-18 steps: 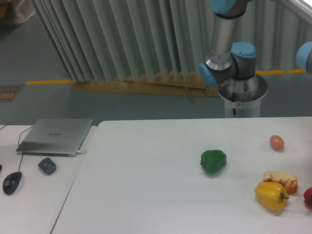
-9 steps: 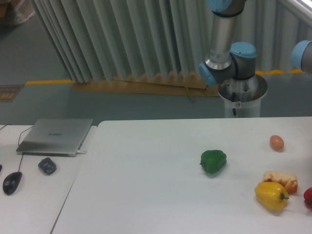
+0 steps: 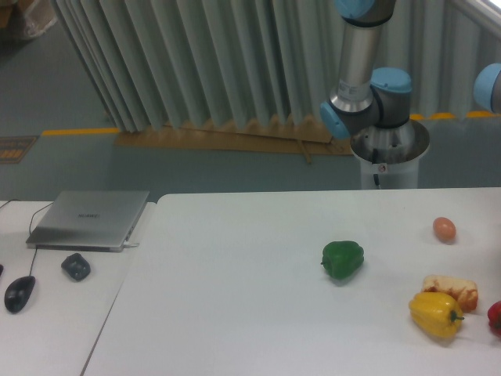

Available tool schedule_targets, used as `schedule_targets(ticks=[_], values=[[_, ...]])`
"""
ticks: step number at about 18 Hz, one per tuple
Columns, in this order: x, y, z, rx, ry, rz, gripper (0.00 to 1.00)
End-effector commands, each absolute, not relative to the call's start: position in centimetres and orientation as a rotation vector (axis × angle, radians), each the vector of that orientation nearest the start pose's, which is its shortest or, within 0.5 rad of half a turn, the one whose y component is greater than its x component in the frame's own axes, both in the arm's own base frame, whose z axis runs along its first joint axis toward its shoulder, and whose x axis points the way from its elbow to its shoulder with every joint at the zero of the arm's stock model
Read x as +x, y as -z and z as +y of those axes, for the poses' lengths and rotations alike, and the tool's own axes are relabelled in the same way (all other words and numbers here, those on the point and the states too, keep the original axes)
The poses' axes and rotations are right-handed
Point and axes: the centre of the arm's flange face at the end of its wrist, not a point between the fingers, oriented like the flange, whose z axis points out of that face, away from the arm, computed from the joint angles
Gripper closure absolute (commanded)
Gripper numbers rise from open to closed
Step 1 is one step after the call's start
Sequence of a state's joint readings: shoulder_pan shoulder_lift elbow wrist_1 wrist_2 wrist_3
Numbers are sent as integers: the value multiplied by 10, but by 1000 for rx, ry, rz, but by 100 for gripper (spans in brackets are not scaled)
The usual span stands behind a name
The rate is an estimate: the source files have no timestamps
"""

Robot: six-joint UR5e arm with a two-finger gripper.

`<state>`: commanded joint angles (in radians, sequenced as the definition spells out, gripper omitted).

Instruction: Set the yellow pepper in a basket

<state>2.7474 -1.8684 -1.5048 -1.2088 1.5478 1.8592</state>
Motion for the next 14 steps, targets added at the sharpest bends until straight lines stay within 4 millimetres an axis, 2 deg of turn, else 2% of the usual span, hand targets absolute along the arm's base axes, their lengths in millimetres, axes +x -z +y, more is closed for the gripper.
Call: schedule_targets(ticks=[14], values=[[-514, -391, 370, -2928, -193, 1035, 0]])
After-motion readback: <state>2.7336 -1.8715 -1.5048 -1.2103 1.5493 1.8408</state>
